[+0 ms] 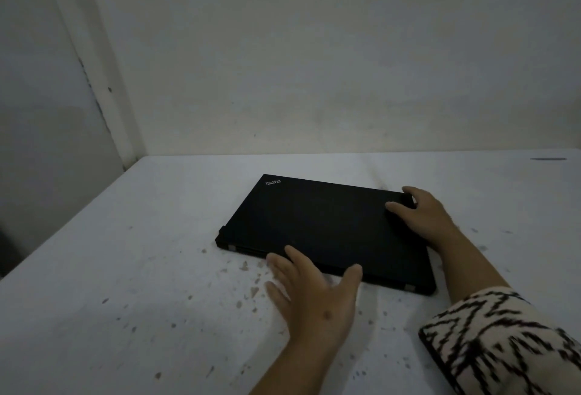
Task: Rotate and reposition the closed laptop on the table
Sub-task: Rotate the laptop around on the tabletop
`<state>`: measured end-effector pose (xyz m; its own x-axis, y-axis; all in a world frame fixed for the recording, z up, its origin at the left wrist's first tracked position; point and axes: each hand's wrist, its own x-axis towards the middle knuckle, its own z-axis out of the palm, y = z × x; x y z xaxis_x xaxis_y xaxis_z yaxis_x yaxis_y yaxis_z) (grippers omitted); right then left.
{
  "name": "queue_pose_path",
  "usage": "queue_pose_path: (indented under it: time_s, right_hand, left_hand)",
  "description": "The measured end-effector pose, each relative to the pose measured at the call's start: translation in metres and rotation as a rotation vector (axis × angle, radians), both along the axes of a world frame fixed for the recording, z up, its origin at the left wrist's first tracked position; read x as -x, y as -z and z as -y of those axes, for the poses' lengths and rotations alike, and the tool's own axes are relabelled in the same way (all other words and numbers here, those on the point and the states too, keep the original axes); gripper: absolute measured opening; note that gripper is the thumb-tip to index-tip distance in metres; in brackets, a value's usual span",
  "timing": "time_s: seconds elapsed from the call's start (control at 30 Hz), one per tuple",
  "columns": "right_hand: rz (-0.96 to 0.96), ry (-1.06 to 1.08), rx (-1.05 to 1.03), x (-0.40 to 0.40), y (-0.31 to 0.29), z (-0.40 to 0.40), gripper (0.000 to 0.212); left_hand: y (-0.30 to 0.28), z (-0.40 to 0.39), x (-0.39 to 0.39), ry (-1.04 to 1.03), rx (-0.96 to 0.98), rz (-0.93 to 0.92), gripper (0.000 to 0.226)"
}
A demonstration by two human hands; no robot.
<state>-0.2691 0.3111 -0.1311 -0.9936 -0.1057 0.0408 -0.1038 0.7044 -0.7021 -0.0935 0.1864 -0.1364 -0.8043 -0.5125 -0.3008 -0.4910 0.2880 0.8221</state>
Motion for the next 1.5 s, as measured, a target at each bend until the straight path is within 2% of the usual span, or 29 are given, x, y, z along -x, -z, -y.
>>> queue_pose_path:
  time_s: [0.3,0.53,0.67,0.97,1.13,1.23,1.33,1.5]
  right_hand:
    - [0.009,0.003,0.196,0.005,0.003,-0.004,0.06]
    - [-0.006,0.056,0.09,-0.01,0.009,-0.009,0.062]
    - [-0.028,0.055,0.046,-0.024,0.008,-0.011,0.055]
    - [0.067,-0.001,-0.041,-0.069,0.003,-0.021,0.041]
    - [0.138,-0.011,-0.18,-0.078,0.002,-0.01,0.05]
    - [0.091,0.0,-0.237,-0.073,0.002,0.003,0.047]
    - [0.05,-0.024,-0.279,-0.06,0.003,0.016,0.055]
    - [-0.004,-0.037,-0.281,-0.046,0.003,0.031,0.049]
  left_hand:
    - [0.004,0.003,0.0,0.004,-0.158,-0.191,0.099]
    - [-0.003,0.027,-0.003,-0.047,-0.271,-0.369,0.082]
    - [-0.002,0.052,0.002,-0.076,-0.294,-0.451,0.073]
    - [0.002,0.101,0.029,-0.073,-0.351,-0.519,0.068]
    - [0.004,0.103,0.032,-0.077,-0.201,-0.436,0.07]
    - [0.011,0.088,0.022,-0.051,0.048,-0.327,0.079]
    - [0.015,0.059,0.007,0.001,0.263,-0.159,0.091]
    - [0.014,0.042,-0.005,0.01,0.242,-0.114,0.104]
